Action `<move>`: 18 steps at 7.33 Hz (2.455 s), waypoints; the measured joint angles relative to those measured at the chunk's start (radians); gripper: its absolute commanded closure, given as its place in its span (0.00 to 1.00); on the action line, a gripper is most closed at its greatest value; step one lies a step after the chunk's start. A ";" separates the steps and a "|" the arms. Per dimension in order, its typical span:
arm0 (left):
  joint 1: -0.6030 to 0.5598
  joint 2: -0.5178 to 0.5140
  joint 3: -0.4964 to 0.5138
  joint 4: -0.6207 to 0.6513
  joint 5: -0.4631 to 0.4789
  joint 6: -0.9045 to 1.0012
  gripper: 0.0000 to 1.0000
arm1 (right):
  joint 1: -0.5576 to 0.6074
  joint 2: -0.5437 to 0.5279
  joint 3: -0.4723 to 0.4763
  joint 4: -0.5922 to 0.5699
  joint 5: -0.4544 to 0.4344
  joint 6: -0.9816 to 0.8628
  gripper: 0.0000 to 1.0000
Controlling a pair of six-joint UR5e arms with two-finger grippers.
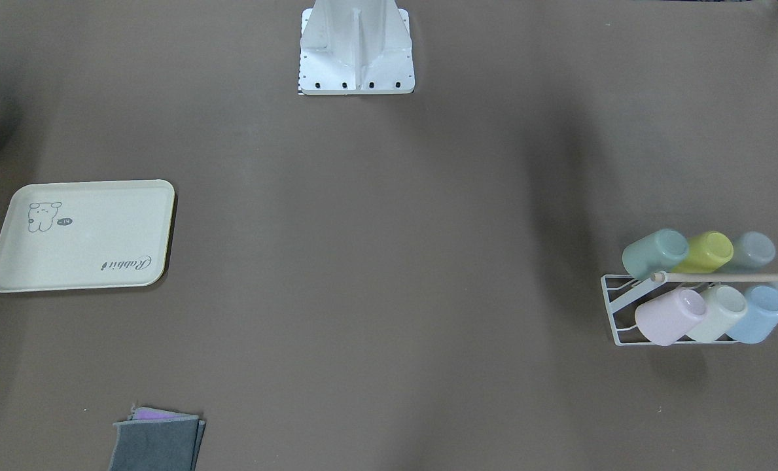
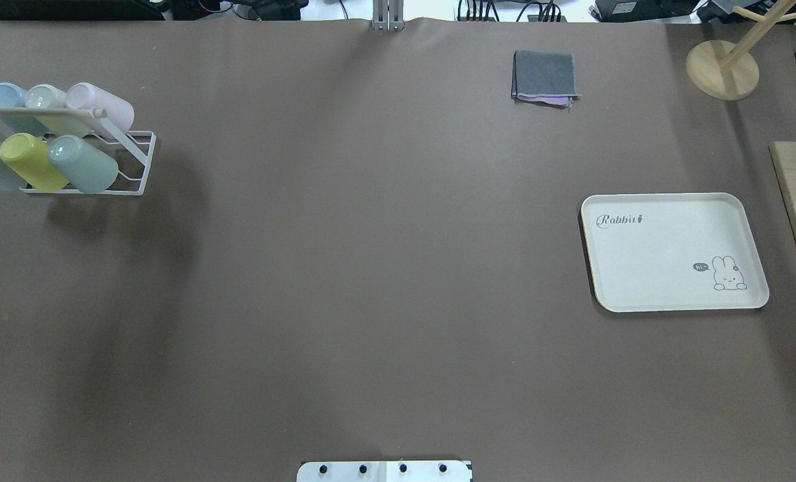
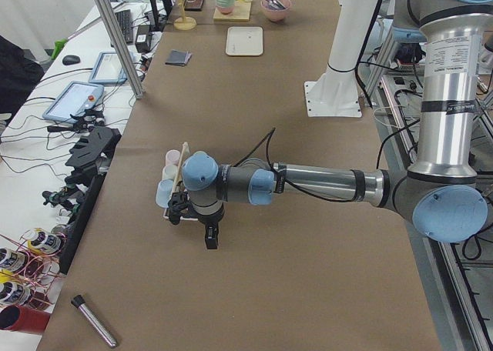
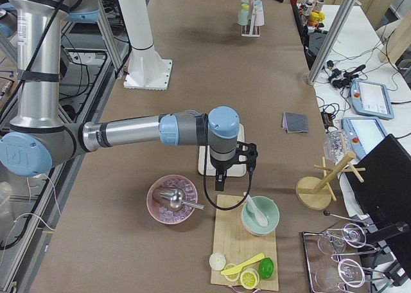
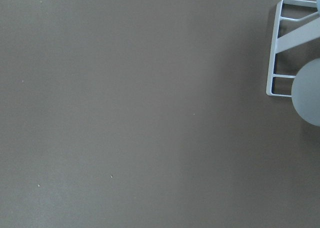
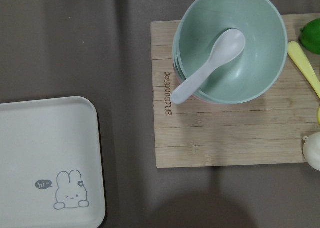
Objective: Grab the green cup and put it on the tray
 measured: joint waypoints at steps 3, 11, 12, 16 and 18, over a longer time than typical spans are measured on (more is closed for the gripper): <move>0.000 -0.002 -0.006 -0.016 -0.001 -0.001 0.02 | -0.024 0.000 -0.047 0.032 0.010 -0.016 0.00; 0.169 -0.115 -0.279 -0.001 0.063 0.040 0.02 | -0.136 0.090 -0.377 0.567 0.084 0.066 0.04; 0.245 -0.157 -0.309 0.001 0.142 0.095 0.02 | -0.166 0.146 -0.397 0.573 0.093 0.157 0.02; 0.445 -0.110 -0.512 0.007 0.498 0.513 0.02 | -0.244 0.198 -0.501 0.648 0.147 0.324 0.04; 0.597 -0.077 -0.577 0.008 0.718 0.637 0.02 | -0.247 0.204 -0.539 0.662 0.200 0.338 0.01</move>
